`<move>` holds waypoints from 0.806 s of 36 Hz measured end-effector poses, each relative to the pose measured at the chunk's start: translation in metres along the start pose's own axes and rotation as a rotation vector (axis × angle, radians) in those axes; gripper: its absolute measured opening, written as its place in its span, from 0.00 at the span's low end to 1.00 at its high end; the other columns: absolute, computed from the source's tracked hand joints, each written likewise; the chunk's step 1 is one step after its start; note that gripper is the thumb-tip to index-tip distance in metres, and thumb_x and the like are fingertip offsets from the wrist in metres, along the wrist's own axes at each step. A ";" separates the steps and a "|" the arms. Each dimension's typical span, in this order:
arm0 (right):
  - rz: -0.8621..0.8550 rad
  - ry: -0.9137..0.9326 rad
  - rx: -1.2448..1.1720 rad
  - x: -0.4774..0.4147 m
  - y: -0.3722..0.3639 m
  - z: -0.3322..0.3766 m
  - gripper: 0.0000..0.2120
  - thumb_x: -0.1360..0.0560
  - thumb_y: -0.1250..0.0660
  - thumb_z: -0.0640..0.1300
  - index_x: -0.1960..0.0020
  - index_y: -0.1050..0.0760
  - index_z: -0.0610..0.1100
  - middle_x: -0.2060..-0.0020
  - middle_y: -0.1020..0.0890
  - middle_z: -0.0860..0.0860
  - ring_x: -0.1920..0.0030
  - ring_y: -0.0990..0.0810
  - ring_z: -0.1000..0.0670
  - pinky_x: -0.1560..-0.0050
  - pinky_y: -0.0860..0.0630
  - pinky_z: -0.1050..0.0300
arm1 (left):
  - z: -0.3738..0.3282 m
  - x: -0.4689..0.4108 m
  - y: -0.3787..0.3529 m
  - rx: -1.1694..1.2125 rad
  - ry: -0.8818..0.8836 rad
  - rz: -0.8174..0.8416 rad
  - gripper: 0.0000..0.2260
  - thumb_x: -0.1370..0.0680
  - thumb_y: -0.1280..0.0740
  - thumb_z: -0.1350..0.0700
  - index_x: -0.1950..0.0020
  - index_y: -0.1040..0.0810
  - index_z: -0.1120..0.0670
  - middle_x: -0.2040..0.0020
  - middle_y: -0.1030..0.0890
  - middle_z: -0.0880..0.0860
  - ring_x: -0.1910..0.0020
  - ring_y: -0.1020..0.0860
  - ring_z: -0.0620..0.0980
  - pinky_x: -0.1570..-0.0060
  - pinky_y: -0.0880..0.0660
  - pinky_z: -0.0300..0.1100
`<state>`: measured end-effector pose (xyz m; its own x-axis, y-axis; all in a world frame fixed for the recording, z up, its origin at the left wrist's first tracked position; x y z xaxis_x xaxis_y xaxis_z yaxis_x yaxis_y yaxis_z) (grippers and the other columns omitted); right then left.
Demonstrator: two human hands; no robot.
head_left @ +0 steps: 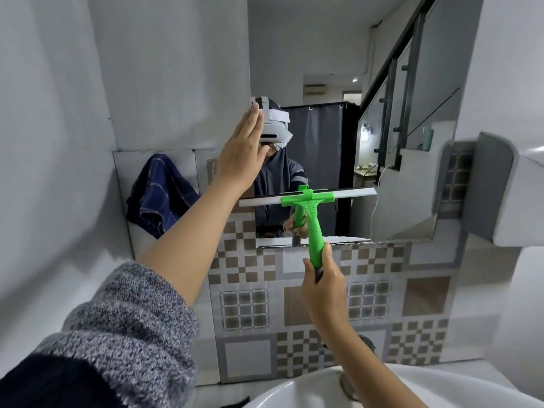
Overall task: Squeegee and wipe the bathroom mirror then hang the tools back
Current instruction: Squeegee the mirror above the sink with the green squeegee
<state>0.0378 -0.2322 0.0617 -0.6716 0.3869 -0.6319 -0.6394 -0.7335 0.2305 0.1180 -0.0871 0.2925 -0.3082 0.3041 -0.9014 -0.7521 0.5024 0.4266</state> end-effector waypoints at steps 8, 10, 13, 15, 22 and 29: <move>0.035 0.042 0.200 -0.006 0.020 0.002 0.26 0.22 0.41 0.47 0.26 0.44 0.48 0.57 0.24 0.47 0.60 0.26 0.49 0.67 0.30 0.56 | -0.004 0.011 -0.007 0.018 0.087 -0.006 0.28 0.23 0.36 0.60 0.26 0.46 0.60 0.24 0.47 0.56 0.26 0.47 0.52 0.30 0.40 0.47; 0.046 0.070 0.279 -0.008 0.030 0.006 0.26 0.22 0.40 0.46 0.26 0.43 0.47 0.57 0.25 0.49 0.58 0.25 0.49 0.64 0.25 0.54 | -0.007 0.014 -0.009 0.036 0.114 -0.021 0.28 0.23 0.36 0.60 0.26 0.46 0.60 0.24 0.48 0.55 0.26 0.48 0.53 0.31 0.40 0.45; 0.074 0.137 0.385 -0.013 0.045 0.008 0.25 0.24 0.37 0.45 0.29 0.38 0.44 0.57 0.23 0.48 0.60 0.25 0.49 0.66 0.24 0.52 | -0.011 0.019 -0.013 0.072 0.164 -0.029 0.29 0.23 0.36 0.59 0.26 0.46 0.60 0.24 0.48 0.55 0.26 0.48 0.53 0.33 0.37 0.45; 0.083 0.233 0.461 -0.017 0.054 0.009 0.23 0.27 0.32 0.42 0.33 0.31 0.41 0.59 0.20 0.45 0.64 0.26 0.48 0.71 0.28 0.55 | -0.014 0.023 -0.017 0.083 0.178 -0.030 0.30 0.23 0.35 0.58 0.26 0.47 0.61 0.24 0.49 0.56 0.26 0.48 0.53 0.31 0.40 0.44; 0.089 0.442 0.679 -0.031 0.089 0.007 0.23 0.34 0.26 0.37 0.40 0.25 0.39 0.66 0.19 0.44 0.69 0.24 0.46 0.71 0.29 0.56 | -0.020 0.045 -0.031 0.105 0.266 -0.062 0.30 0.23 0.36 0.57 0.25 0.48 0.59 0.24 0.50 0.55 0.25 0.51 0.52 0.31 0.37 0.45; 0.090 0.464 0.737 -0.047 0.123 -0.017 0.21 0.31 0.29 0.38 0.39 0.27 0.39 0.63 0.18 0.43 0.65 0.22 0.42 0.67 0.28 0.53 | -0.030 0.056 -0.037 0.167 0.336 -0.125 0.30 0.23 0.36 0.58 0.26 0.48 0.62 0.24 0.49 0.59 0.25 0.50 0.54 0.38 0.60 0.19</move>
<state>-0.0033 -0.3502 0.1076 -0.6133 -0.0394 -0.7889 -0.7783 -0.1398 0.6121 0.1112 -0.1129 0.2239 -0.4151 -0.0358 -0.9091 -0.6990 0.6521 0.2936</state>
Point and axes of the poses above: each hand's wrist, its own x-axis away from the middle knuckle, its own y-axis out of the back of the hand, z = x × y, the point moved 9 cm from there along -x, towards the middle knuckle
